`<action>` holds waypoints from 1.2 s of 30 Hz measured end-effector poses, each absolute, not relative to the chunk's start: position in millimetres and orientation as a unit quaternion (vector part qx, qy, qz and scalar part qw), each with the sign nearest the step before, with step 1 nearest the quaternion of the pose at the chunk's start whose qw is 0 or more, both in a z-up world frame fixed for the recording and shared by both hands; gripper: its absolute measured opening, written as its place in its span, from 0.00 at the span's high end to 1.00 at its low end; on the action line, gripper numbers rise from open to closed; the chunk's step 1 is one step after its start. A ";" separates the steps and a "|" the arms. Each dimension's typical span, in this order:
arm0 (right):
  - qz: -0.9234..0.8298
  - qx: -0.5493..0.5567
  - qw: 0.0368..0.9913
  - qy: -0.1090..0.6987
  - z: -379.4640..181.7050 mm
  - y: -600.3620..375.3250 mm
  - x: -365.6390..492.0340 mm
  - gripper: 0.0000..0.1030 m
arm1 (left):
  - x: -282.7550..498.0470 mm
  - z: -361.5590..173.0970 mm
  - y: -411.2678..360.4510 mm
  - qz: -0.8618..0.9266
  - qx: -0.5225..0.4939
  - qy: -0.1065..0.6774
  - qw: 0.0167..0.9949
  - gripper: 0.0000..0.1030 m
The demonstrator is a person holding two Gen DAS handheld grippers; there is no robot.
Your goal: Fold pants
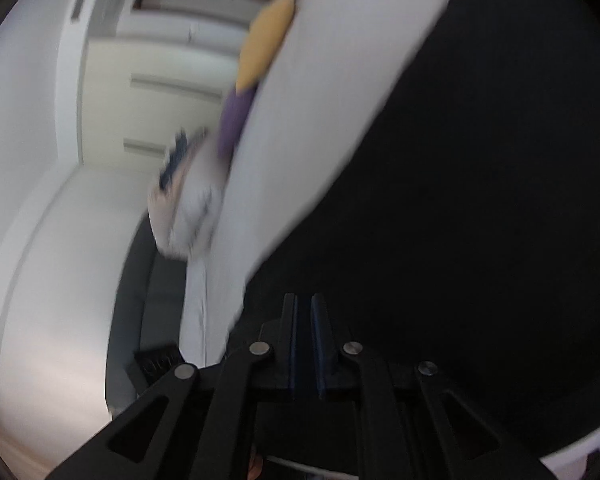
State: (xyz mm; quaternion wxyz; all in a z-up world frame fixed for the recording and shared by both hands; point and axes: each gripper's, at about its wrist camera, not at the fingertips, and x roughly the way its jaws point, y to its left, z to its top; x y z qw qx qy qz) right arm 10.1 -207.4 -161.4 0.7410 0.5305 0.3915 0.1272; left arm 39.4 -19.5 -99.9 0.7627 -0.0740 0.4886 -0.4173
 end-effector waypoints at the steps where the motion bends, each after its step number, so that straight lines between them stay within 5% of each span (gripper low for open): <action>1: 0.124 0.528 0.739 0.400 -168.5 -203.3 9.7 0.94 | 38.6 -105.4 -11.1 -0.412 -0.084 0.493 0.762 0.87; 3: 0.121 0.553 0.727 0.388 -179.6 -215.3 1.0 1.00 | 42.1 -111.4 20.1 -0.404 -0.141 0.493 0.758 0.87; 15: -0.099 0.604 0.750 0.251 -170.4 -394.0 -123.7 0.99 | 21.1 -127.3 171.7 -0.347 -0.208 0.462 0.789 0.87; 17: -0.131 0.592 0.760 0.232 -152.3 -410.4 -155.8 0.86 | 17.0 -122.6 182.9 -0.326 -0.203 0.459 0.801 0.87; 19: -0.167 0.578 0.772 0.207 -133.3 -417.6 -185.4 0.25 | 12.5 -113.7 190.9 -0.311 -0.200 0.451 0.812 0.87; 20: -0.170 0.578 0.775 0.188 -126.4 -416.6 -196.8 0.22 | 12.3 -107.6 196.3 -0.306 -0.206 0.444 0.816 0.87; 27: -0.106 0.624 0.740 0.227 -136.2 -404.4 -191.7 0.31 | 23.1 -77.4 189.5 -0.308 -0.220 0.420 0.825 0.87; 30: -0.108 0.626 0.727 0.261 -144.1 -380.3 -154.4 0.34 | 30.3 -82.2 196.3 -0.301 -0.234 0.427 0.820 0.87; 33: -0.121 0.631 0.717 0.270 -154.1 -380.1 -153.3 0.48 | 34.2 -95.6 191.1 -0.293 -0.243 0.444 0.811 0.87; 36: -0.120 0.645 0.707 0.266 -156.7 -385.2 -155.8 0.49 | 35.5 -112.6 158.3 -0.281 -0.237 0.463 0.806 0.87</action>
